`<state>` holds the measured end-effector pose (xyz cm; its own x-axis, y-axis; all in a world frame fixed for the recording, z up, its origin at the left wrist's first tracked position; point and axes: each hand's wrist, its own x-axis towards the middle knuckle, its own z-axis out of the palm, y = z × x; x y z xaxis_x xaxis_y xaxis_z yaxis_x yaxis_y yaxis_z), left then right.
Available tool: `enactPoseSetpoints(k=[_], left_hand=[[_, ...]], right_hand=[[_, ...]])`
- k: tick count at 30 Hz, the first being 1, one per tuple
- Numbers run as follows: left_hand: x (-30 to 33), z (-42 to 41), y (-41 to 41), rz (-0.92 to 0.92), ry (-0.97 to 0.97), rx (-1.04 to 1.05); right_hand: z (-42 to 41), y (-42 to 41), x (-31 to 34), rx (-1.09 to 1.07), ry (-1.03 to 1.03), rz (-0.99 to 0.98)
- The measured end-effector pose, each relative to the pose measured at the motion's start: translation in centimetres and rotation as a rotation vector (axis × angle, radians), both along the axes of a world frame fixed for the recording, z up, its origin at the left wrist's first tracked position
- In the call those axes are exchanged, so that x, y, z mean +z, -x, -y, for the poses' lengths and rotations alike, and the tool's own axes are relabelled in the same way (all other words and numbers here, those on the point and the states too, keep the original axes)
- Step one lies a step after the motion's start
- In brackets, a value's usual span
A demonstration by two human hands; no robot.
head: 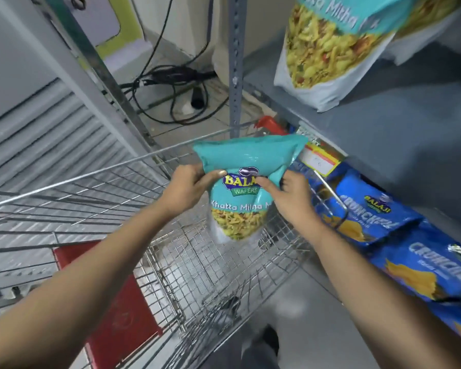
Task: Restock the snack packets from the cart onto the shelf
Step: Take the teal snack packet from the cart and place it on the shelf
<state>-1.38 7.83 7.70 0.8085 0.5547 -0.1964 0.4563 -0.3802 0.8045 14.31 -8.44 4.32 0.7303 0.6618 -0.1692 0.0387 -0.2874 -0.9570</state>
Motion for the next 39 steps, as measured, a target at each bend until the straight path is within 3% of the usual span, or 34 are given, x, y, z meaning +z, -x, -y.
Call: enactPoseSetpoints(k=[10,16,20,25,29,32,35,39], left_hand=[[19.8,8.6,-7.7,0.309,-0.083,-0.372],[27.1,15.2,-18.3,0.394,-0.298,-0.408],[26.9,17.1,-25.0,0.364,-0.272,-0.509],[22.3,18.1,-29.4,0.285,-0.151,-0.537],[23.3,19.0,-29.7,0.426,0.163,-0.502],[26.3,19.5,-30.1,0.605,0.189,-0.334],[27.7,20.0,-30.6,0.68,0.179,-0.234],[26.1,19.3,-30.2,0.621,0.294,-0.302]], right_hand=[[14.5,-0.6,21.0,-0.339,-0.331,0.251],[20.8,-7.8,26.2,-0.531,-0.4,0.406],[22.9,-13.1,25.5,-0.673,-0.294,0.443],[23.7,-15.9,22.4,-0.71,-0.16,0.344],[25.0,-17.7,24.1,-0.671,-0.326,0.195],[26.0,-19.5,26.6,-0.795,-0.545,0.144],[26.2,-20.1,27.6,-0.861,-0.552,0.169],[26.7,-19.6,26.2,-0.763,-0.458,0.148]])
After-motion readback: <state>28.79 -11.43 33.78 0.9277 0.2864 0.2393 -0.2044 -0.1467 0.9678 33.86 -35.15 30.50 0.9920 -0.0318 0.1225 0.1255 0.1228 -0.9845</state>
